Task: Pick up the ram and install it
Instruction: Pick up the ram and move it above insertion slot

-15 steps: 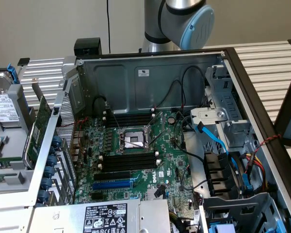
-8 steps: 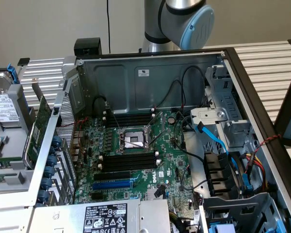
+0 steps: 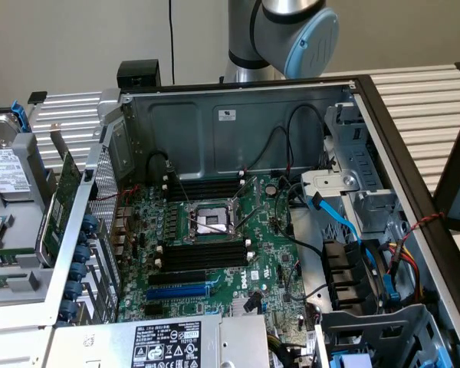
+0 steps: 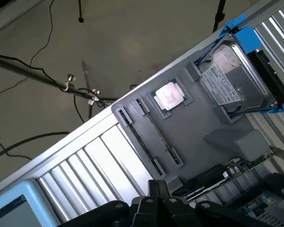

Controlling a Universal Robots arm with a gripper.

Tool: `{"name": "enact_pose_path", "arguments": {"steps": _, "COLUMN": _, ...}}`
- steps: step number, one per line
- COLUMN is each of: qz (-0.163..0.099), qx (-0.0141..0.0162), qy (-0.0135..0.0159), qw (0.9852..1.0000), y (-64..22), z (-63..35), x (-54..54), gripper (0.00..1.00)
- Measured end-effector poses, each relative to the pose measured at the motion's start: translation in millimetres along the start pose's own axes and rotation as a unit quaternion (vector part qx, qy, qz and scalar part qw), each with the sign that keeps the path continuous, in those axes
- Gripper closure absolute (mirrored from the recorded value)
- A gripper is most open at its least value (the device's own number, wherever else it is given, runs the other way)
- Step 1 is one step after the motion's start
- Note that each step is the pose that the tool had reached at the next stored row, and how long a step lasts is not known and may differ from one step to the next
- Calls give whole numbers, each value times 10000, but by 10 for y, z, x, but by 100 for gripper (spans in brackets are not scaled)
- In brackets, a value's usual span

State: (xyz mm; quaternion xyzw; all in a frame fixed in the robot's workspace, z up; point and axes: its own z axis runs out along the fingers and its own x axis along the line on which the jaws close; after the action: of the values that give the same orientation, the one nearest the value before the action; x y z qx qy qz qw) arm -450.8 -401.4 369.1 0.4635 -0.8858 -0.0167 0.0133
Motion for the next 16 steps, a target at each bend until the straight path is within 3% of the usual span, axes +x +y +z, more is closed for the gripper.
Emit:
{"name": "enact_pose_path", "arguments": {"steps": 3, "qz": -240, "qx": 12, "qy": 3, "qw": 9997, "y": 0, "z": 7, "x": 0, "gripper": 89}}
{"name": "enact_pose_path", "arguments": {"steps": 8, "qz": -564, "qx": 62, "qy": -15, "qw": 9984, "y": -1, "z": 16, "x": -1, "gripper": 89}}
{"name": "enact_pose_path", "arguments": {"steps": 12, "qz": -903, "qx": 69, "qy": -7, "qw": 9959, "y": -1, "z": 29, "x": -1, "gripper": 89}}
{"name": "enact_pose_path", "arguments": {"steps": 16, "qz": -1266, "qx": 70, "qy": 7, "qw": 9919, "y": -2, "z": 43, "x": -1, "gripper": 89}}
